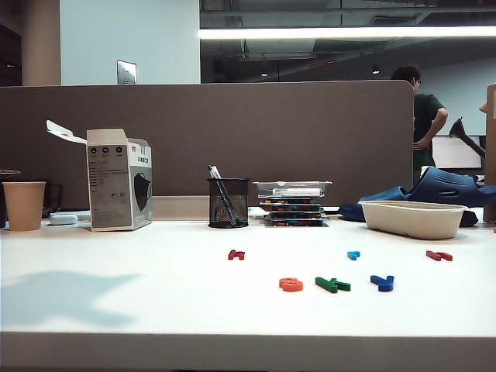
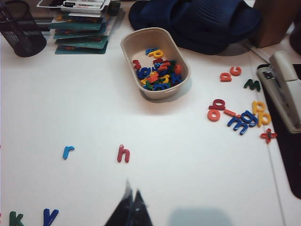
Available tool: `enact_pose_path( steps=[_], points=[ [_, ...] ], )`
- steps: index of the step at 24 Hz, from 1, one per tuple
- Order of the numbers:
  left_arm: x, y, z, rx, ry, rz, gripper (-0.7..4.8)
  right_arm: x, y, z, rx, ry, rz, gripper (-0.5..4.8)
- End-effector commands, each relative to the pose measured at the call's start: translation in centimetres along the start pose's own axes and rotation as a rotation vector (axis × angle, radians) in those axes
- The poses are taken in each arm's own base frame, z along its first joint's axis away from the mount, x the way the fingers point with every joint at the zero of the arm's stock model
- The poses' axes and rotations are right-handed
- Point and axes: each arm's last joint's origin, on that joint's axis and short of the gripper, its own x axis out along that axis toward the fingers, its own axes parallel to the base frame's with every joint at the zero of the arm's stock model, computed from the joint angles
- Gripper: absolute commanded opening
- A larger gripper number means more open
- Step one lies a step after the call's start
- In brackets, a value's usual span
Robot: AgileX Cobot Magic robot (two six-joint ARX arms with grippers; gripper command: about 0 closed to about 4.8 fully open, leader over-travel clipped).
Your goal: Select the appropriate letters from the row of letter magnets placed on the table to arrange into the word "sky".
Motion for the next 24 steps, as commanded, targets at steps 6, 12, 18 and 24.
enact_pose_path(
  steps=[6, 12, 18, 24],
  points=[
    [-4.3, 4.0, 4.6, 0.141, -0.169, 0.216, -0.05, -2.6, -0.5, -1.7, 0.020, -0.106, -0.052, -0.09],
    [-9.3, 6.9, 5.3, 0.182, -0.209, 0.451, -0.05, -4.2, 0.1, -3.6, 0.027, -0.173, -0.035, -0.09],
    [-16.8, 6.3, 1.1, 0.171, -0.207, 0.563, -0.05, -4.0, 0.8, -6.1, 0.006, -0.188, 0.011, -0.09],
    [-21.9, 5.9, -3.5, 0.157, -0.226, 0.641, -0.05, -3.7, 1.2, -8.4, -0.033, -0.218, 0.048, -0.09]
  ],
)
